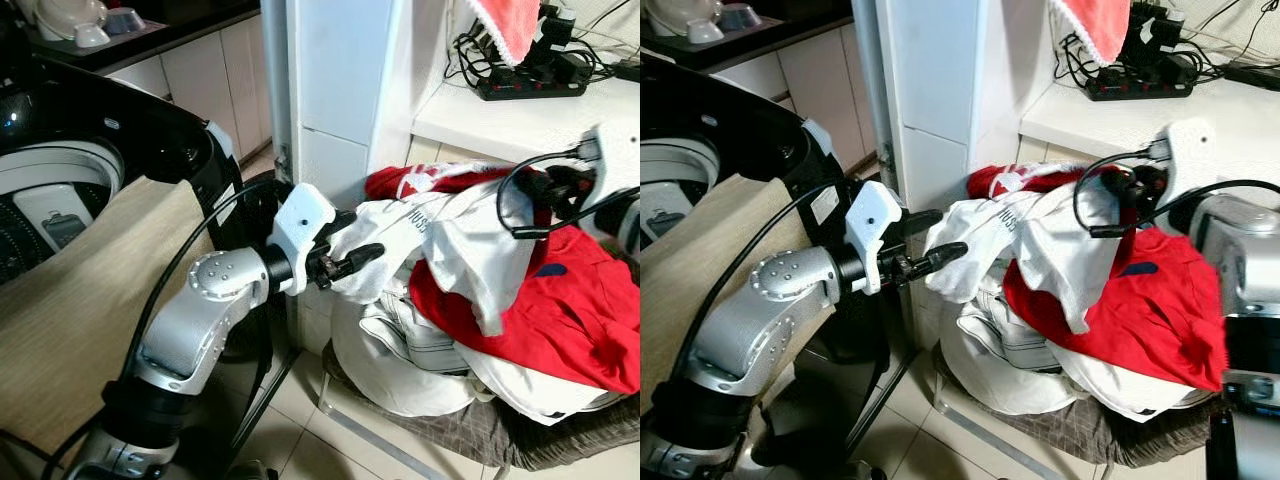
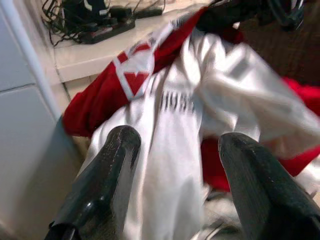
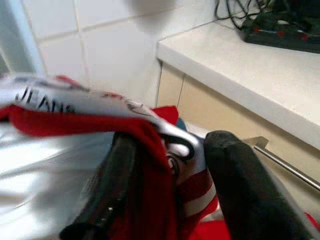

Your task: Clothes washing

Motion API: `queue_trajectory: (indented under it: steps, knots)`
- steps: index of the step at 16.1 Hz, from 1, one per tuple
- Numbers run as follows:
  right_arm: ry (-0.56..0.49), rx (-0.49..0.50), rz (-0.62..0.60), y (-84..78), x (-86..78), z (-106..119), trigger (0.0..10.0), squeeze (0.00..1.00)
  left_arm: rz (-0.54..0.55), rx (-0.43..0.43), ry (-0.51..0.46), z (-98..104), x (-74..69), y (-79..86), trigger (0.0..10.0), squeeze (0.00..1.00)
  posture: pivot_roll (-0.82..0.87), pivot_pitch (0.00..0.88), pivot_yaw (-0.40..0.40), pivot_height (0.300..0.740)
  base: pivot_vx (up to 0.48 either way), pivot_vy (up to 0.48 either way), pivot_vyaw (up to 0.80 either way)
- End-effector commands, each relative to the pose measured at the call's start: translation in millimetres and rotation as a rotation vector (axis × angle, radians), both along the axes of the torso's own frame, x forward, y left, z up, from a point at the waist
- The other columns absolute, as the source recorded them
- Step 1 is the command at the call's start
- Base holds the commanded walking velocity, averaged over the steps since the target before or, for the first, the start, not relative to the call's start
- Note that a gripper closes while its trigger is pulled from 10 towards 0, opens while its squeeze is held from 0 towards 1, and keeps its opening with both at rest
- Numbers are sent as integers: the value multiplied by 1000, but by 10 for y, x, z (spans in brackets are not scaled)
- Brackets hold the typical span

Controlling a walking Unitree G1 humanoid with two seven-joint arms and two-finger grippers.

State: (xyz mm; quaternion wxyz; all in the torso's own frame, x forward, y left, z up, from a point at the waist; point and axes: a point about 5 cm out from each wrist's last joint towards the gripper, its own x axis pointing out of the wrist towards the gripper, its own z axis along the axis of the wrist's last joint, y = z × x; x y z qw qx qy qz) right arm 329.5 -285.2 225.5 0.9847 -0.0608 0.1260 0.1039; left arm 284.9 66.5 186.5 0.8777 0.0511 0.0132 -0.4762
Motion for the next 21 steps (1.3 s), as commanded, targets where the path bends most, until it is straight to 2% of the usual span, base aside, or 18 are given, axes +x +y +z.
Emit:
queue_trajectory:
  steps: [1,2,3,5,7,11,12,13,14,17,18,19,21]
  knots:
    - [-27,54,6,20,-11,54,10000,1000,-32,-36,-7,64,15,-110,10000,0,-132,0,20,740,0,0,0]
    - [-22,80,32,93,-24,5,10000,1000,-63,-52,-22,46,36,-314,10000,0,-136,0,23,740,0,0,0]
    - [-21,91,32,109,-28,-12,10000,1000,-75,-34,-33,9,35,-390,10000,1000,-136,0,23,740,0,0,0]
    - [-14,97,21,104,-68,-61,10000,1000,-106,16,-55,-91,11,-563,10000,1000,-151,0,20,740,0,0,0]
    - [-6,8,-47,-11,-162,-153,10000,1000,-98,46,-50,-173,20,-663,10000,1000,-151,0,20,740,0,0,0]
    - [-86,0,-220,-259,-368,-175,10000,1000,-30,144,-39,-429,71,-691,10000,1000,-173,0,22,740,0,0,0]
    - [-76,25,-203,-249,-426,-192,10000,1000,-3,148,-47,-467,91,-699,10000,1000,-177,0,25,740,0,0,0]
    - [-62,22,-176,-222,-465,-213,10000,78,16,150,-55,-491,106,-711,10000,251,-178,0,26,740,0,0,0]
    - [-43,10,-133,-165,-522,-254,10000,0,57,164,-78,-532,142,-730,10000,0,-182,0,28,740,0,0,0]
    - [-42,-2,-124,-118,-559,-301,10000,0,103,146,-104,-548,195,-767,10000,0,-183,0,32,740,0,0,0]
    - [-42,-4,-116,-107,-562,-304,10000,0,112,125,-92,-541,204,-763,431,0,-182,0,32,740,0,0,0]
    - [-42,-7,-112,-100,-570,-304,10000,0,114,105,-85,-536,212,-761,0,0,-181,0,32,740,0,0,0]
    - [-40,-9,-109,-95,-577,-306,10000,0,108,96,-95,-542,214,-748,0,0,-177,0,30,740,0,0,0]
